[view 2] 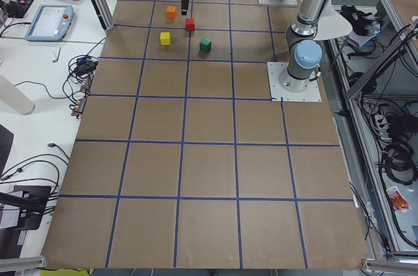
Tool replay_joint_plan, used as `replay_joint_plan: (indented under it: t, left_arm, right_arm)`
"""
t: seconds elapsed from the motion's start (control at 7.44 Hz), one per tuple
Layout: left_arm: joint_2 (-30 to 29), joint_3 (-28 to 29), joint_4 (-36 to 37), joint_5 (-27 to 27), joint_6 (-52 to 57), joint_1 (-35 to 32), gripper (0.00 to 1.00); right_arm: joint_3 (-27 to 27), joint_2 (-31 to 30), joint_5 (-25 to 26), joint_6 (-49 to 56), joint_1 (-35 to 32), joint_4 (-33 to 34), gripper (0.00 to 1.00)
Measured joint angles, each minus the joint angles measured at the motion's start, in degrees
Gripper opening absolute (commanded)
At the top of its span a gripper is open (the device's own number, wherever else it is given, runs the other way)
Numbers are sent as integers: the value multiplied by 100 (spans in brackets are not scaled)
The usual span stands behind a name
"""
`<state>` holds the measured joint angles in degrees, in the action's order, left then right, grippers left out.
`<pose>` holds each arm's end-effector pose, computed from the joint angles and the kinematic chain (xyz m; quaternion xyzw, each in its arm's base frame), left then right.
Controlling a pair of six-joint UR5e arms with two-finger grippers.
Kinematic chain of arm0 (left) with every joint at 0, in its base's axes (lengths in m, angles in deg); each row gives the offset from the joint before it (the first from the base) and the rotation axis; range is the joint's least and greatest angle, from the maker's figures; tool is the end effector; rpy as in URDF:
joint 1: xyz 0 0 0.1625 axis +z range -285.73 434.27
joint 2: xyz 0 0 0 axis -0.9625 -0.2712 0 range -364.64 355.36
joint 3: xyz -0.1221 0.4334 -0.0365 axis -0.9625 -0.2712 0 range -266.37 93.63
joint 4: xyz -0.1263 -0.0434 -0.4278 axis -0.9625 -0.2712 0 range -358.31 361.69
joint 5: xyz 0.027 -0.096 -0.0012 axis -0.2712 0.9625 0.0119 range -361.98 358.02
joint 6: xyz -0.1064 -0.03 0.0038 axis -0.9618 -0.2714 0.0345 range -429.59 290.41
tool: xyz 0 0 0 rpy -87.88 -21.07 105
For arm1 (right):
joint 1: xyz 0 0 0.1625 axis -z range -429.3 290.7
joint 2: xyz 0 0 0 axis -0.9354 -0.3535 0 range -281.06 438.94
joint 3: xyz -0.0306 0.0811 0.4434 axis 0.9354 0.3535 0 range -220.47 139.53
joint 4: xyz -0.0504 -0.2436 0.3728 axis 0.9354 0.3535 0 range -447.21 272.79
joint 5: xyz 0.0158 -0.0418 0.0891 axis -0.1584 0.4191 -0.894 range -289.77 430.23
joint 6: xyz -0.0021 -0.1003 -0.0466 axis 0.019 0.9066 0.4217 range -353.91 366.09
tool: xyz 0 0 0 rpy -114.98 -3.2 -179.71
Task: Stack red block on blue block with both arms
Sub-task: 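Raise the left gripper away while the right gripper moves toward the red cube, then lower the right gripper over the red cube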
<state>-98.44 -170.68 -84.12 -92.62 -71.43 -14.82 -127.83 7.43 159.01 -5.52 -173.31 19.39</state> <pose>-0.1230 -0.5705 0.5279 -0.0242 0.9983 -0.0531 0.0052 0.2904 -0.6037 0.3648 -0.0210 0.9997 -0.0040 0.0118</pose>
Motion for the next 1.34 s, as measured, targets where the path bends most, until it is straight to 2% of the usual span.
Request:
replay_joint_plan:
  t: [0.13,0.4,1.34]
  left_arm:
    - [-25,151,-218,3,89,-2,100]
    - [107,-1,-387,8,361,-33,100]
    - [338,-220,-244,-2,756,20,100]
  right_arm:
    - [77,211,-3,-269,-177,108,100]
    - [180,552,-2,-547,-445,218,100]
    - [186,1378,-118,-577,-672,630,100]
